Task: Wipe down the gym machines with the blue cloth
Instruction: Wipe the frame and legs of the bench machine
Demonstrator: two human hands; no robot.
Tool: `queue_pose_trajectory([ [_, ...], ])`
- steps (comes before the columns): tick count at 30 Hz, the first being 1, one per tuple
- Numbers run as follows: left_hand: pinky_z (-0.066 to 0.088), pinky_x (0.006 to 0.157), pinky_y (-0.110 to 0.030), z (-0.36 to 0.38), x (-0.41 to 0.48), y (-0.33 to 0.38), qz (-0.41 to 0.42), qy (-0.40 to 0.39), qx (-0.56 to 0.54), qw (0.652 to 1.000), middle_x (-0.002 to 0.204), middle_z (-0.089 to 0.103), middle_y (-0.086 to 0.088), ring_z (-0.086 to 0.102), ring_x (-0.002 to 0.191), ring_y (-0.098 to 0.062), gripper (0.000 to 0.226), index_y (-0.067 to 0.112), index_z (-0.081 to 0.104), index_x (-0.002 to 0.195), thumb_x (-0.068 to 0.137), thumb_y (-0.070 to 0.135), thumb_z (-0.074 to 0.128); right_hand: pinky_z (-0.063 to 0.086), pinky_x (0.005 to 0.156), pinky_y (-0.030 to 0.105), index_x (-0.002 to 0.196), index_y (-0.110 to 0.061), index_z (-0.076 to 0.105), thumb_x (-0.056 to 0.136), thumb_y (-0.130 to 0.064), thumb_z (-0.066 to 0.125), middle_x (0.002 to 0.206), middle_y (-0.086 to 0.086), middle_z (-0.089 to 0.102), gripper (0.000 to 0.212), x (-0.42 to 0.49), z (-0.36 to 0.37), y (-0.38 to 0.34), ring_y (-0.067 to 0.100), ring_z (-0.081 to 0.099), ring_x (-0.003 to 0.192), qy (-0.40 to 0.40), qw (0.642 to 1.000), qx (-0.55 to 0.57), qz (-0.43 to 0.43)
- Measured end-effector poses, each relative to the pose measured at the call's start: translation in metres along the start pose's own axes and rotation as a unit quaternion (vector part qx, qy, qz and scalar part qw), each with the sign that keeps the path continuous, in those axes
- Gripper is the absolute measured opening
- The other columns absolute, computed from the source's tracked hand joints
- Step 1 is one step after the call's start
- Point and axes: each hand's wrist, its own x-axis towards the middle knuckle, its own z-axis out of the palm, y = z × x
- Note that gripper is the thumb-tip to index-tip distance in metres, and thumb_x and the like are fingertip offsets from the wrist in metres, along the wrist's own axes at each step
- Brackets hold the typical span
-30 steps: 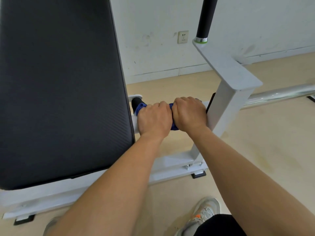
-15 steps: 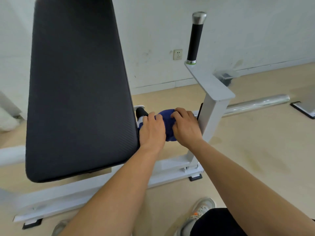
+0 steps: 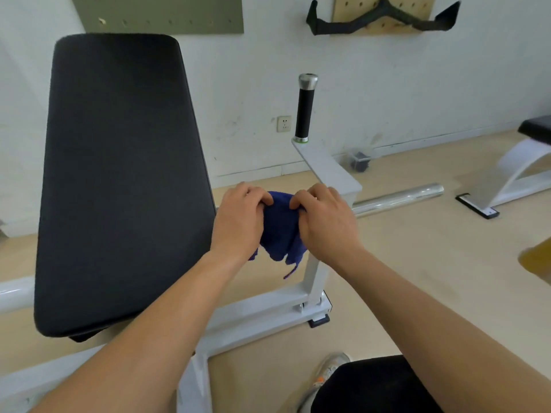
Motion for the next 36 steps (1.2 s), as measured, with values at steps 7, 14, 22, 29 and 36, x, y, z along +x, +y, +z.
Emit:
queue_pose_trajectory([
  [7,0.038,0.08,-0.02,0.035,0.053,0.08,0.084,0.011,-0.049,0.995,0.103,0.055,0.005,0.05,0.097,-0.015,0.027,0.021,0.066,0.097,0.094,0.005,0.045,0.04,0.073,0.031,0.099,-0.032,0.065,0.083,-0.008,0.045,0.1,-0.002,0.059,0.035,0.047,-0.082,0.059,0.025,0.055,0.095,-0.095,0.987,0.01,0.132],
  [14,0.05,0.082,-0.039,0.079,0.076,0.101,-0.07,-0.047,-0.059,0.995,0.116,0.055,-0.002,0.059,0.098,-0.024,0.023,0.012,0.061,0.106,0.097,0.025,0.045,0.045,0.092,0.037,0.101,-0.029,0.073,0.09,-0.027,0.046,0.112,0.005,0.062,0.029,0.073,-0.055,0.11,0.03,0.055,0.108,-0.148,0.978,-0.013,0.15],
  [22,0.041,0.101,-0.038,0.111,0.066,0.092,-0.104,-0.16,-0.05,0.98,0.164,-0.014,-0.001,0.026,0.145,-0.021,0.056,0.005,0.004,0.155,0.105,0.025,0.022,0.031,0.061,0.033,0.064,-0.014,0.036,0.104,-0.02,0.031,0.064,0.002,0.042,0.04,0.051,-0.016,0.12,0.019,0.036,0.063,-0.177,0.943,0.184,0.212],
  [29,0.026,0.116,-0.04,0.119,0.119,0.066,-0.14,-0.194,-0.077,0.968,0.164,-0.012,-0.007,0.021,0.146,-0.028,0.058,0.005,-0.004,0.155,0.106,0.022,0.023,0.038,0.084,0.033,0.094,-0.004,0.06,0.106,-0.025,0.028,0.104,0.017,0.061,0.04,0.126,0.014,0.128,0.027,0.05,0.091,-0.275,0.935,0.094,0.203],
  [36,0.036,0.088,-0.033,0.13,0.176,0.04,-0.245,-0.129,-0.132,0.952,0.133,0.051,-0.02,0.052,0.114,-0.032,0.048,0.001,0.022,0.148,0.106,0.024,0.028,0.038,0.088,0.031,0.126,0.004,0.053,0.107,-0.012,0.029,0.129,0.021,0.055,0.035,0.183,0.042,0.113,0.027,0.05,0.098,-0.298,0.936,0.057,0.179],
])
